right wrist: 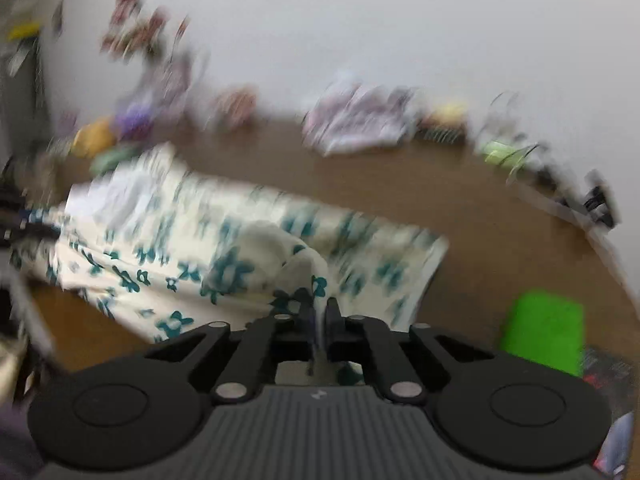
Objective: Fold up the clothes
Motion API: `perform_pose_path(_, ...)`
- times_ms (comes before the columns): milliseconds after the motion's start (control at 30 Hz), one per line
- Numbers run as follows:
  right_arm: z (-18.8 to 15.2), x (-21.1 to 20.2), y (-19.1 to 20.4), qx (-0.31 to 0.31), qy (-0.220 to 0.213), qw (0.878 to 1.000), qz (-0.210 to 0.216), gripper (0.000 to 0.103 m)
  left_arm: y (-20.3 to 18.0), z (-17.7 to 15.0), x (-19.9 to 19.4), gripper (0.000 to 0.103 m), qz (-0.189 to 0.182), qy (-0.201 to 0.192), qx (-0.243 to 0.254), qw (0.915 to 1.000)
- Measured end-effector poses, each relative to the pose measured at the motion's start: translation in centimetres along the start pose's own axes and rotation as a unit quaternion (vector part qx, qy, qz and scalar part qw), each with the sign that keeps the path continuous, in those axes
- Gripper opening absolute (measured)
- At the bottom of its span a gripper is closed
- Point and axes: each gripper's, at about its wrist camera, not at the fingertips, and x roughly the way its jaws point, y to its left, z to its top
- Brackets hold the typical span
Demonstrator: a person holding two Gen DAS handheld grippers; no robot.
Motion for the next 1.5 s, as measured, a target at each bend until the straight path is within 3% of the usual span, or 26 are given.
perform_pose_path(33,0.4,-1.5,0.3,-0.014,-0.044,0.999,0.011,0.004,0.1,0.6,-1.1,0.006,0.017,-0.018,0.007,0.9997)
perform_pose_path(133,-0.3,-4.7,1.8,-0.091,-0.051,0.992,0.071,0.004,-1.1,0.1,-3.1,0.006,0.023,-0.031,0.027,0.9989)
perform_pose_path(233,-2.9,-3.8,1.7,-0.123,0.050,0.988,0.080,0.005,-2.6,-2.5,-2.2,0.007,-0.036,0.051,0.026,0.9977)
perform_pose_path(300,-4.2,-3.1,1.3,-0.112,0.118,0.982,0.092,0.008,-2.8,-3.6,-2.4,0.010,-0.070,0.083,0.001,0.9941)
perform_pose_path(400,-3.8,-4.5,1.1,-0.100,0.097,0.983,0.119,0.036,-1.7,-3.3,-4.7,0.024,-0.095,0.036,-0.037,0.9941)
perform_pose_path(433,-3.2,-4.9,0.8,-0.092,0.077,0.985,0.126,0.051,-1.2,-2.8,-5.3,0.038,-0.101,0.012,-0.048,0.9937)
perform_pose_path(467,-2.4,-5.1,0.5,-0.076,0.051,0.987,0.131,0.051,-0.6,-2.2,-5.6,0.050,-0.106,-0.012,-0.054,0.9928)
perform_pose_path(567,-0.1,-3.1,-0.2,-0.028,0.020,0.996,0.085,0.052,0.4,0.4,-3.9,0.071,-0.099,-0.045,-0.033,0.9936)
perform_pose_path(600,0.8,-1.8,-0.3,-0.012,0.021,0.998,0.058,0.052,0.7,1.4,-2.3,0.072,-0.090,-0.038,-0.016,0.9951)
perform_pose_path(700,1.7,2.5,-0.2,-0.006,0.053,0.998,0.033,0.052,1.4,4.2,2.6,0.072,-0.068,-0.015,0.032,0.9970)
perform_pose_path(900,3.4,11.0,0.2,0.003,0.119,0.993,-0.014,0.052,4.0,5.7,13.3,0.072,-0.084,0.056,0.064,0.9929)
perform_pose_path(933,3.7,12.4,0.3,0.005,0.130,0.991,-0.021,0.027,4.2,5.9,14.7,0.071,-0.100,0.065,0.068,0.9906)
perform_pose_path(967,4.0,13.9,0.3,0.006,0.141,0.990,-0.029,0.010,4.1,6.1,15.8,0.071,-0.115,0.071,0.074,0.9880)
perform_pose_path(1067,4.3,14.4,-1.6,0.061,0.113,0.989,-0.079,0.009,3.4,7.0,18.4,0.070,-0.141,0.089,0.100,0.9810)
perform_pose_path(1133,4.4,14.2,-3.7,0.123,0.090,0.984,-0.095,0.010,2.6,7.6,19.7,0.070,-0.155,0.088,0.119,0.9768)
perform_pose_path(1267,3.5,13.9,-5.4,0.156,0.082,0.979,-0.105,0.010,2.3,8.0,22.0,0.071,-0.150,0.091,0.126,0.9765)
perform_pose_path(1333,4.1,13.4,-5.2,0.151,0.056,0.983,-0.086,0.010,3.1,7.8,22.2,0.071,-0.142,0.088,0.110,0.9797)
perform_pose_path(1400,5.0,14.0,-4.4,0.126,0.050,0.985,-0.103,0.011,4.3,7.7,22.0,0.071,-0.133,0.088,0.088,0.9833)
perform_pose_path(1433,5.5,14.4,-3.9,0.112,0.048,0.986,-0.112,0.018,5.0,7.5,21.9,0.071,-0.126,0.092,0.074,0.9850)
perform_pose_path(1467,5.6,15.1,-3.6,0.100,0.051,0.985,-0.133,0.038,5.5,7.3,21.9,0.071,-0.121,0.098,0.061,0.9859)
perform_pose_path(1500,5.6,15.7,-3.4,0.089,0.054,0.983,-0.154,0.052,5.8,7.2,21.8,0.071,-0.117,0.106,0.052,0.9861)
